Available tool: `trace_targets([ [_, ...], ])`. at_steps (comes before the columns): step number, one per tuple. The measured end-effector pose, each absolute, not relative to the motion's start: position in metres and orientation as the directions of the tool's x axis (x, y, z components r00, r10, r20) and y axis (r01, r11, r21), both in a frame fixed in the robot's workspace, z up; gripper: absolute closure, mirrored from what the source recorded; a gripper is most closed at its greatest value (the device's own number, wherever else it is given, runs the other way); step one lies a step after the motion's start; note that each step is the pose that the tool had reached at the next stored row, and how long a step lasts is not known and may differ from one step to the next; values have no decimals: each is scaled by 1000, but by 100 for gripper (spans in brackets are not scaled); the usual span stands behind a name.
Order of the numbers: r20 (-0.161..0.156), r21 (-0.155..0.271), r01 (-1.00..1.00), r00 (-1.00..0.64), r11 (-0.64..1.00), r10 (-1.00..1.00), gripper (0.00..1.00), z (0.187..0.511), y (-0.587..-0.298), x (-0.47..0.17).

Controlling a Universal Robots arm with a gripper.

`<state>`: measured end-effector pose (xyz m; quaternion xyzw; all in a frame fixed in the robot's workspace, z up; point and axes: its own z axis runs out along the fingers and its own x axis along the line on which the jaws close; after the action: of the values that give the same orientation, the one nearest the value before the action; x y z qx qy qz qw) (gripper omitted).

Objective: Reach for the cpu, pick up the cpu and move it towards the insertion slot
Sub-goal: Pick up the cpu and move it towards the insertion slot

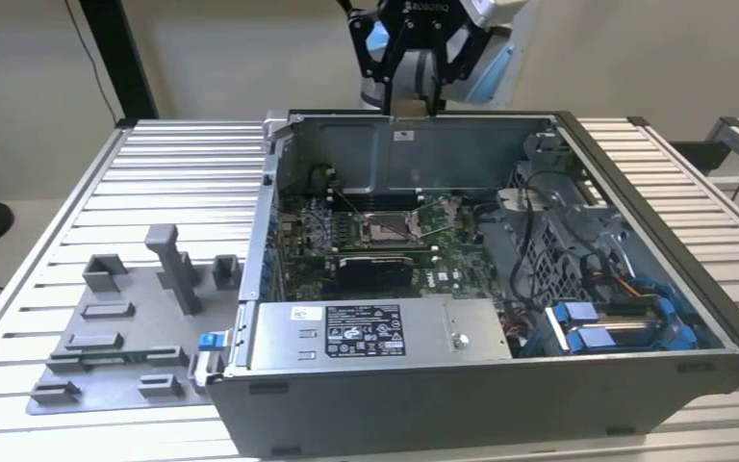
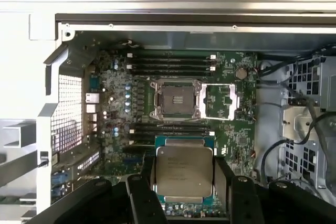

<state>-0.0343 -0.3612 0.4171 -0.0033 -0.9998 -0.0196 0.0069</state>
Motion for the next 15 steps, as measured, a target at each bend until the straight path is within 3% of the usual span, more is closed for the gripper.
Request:
trace_targets([
  [15, 14, 39, 7, -1000, 999, 6, 100, 413, -321, -31],
])
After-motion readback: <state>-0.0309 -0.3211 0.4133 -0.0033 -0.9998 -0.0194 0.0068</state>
